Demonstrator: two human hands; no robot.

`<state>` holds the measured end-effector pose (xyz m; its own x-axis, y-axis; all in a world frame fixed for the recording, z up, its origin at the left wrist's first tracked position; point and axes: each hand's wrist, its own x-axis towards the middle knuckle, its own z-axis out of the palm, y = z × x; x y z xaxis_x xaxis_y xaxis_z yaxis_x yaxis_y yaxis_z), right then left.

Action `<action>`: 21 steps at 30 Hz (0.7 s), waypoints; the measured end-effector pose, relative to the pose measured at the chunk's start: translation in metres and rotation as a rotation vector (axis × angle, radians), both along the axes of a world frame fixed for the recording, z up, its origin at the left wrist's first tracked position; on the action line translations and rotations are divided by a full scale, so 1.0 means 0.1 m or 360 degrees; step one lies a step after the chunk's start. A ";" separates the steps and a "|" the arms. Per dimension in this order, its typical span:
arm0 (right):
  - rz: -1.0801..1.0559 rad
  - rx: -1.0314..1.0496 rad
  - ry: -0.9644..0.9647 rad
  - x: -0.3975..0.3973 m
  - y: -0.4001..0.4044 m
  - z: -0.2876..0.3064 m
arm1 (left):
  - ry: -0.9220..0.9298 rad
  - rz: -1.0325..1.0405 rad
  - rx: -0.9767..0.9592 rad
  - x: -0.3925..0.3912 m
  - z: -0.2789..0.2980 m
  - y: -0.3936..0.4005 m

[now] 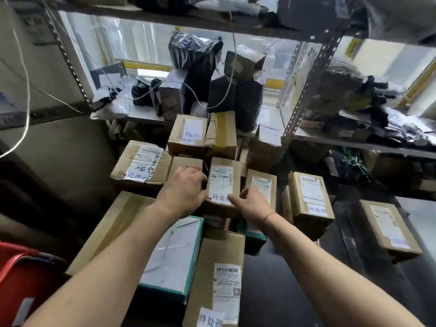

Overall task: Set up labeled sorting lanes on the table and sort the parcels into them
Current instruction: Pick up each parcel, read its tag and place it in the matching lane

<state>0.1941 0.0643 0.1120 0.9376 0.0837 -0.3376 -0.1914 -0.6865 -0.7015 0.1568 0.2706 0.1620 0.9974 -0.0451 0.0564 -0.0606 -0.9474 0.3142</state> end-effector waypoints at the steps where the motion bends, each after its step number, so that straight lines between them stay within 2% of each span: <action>1: -0.0074 0.0032 0.0047 0.02 0.07 -0.03 | -0.0008 -0.0032 0.0016 0.06 0.00 0.05; 4: -0.0224 0.0099 0.0083 0.08 0.20 -0.14 | -0.0023 -0.0078 0.0073 0.21 -0.03 0.20; 7: -0.0302 0.0023 0.0026 0.23 0.29 -0.26 | -0.0010 -0.0094 0.0169 0.32 -0.04 0.34; 9: -0.0311 -0.0115 -0.0115 0.33 0.35 -0.26 | 0.0056 -0.0099 0.0211 0.38 -0.05 0.41; 11: -0.0237 -0.0228 -0.0388 0.39 0.43 -0.19 | 0.0143 -0.0105 0.0305 0.45 -0.07 0.46; 14: 0.0093 -0.0164 -0.0675 0.44 0.62 -0.05 | 0.0358 -0.0142 0.0528 0.52 -0.13 0.53; 16: 0.0470 -0.0201 -0.0638 0.47 0.75 0.02 | 0.0432 -0.0154 0.0635 0.52 -0.20 0.57; 18: 0.0839 -0.0381 -0.0541 0.54 0.87 0.08 | 0.0427 -0.0138 0.0676 0.52 -0.29 0.60; 21: 0.1167 -0.0701 -0.0485 0.75 1.04 0.11 | 0.0413 -0.0125 0.0719 0.50 -0.42 0.63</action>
<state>0.2688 0.1679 0.1234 0.7537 0.6169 -0.2266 0.5502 -0.7809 -0.2957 0.2066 0.3332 0.1201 0.9686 -0.0828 -0.2346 -0.1112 -0.9876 -0.1107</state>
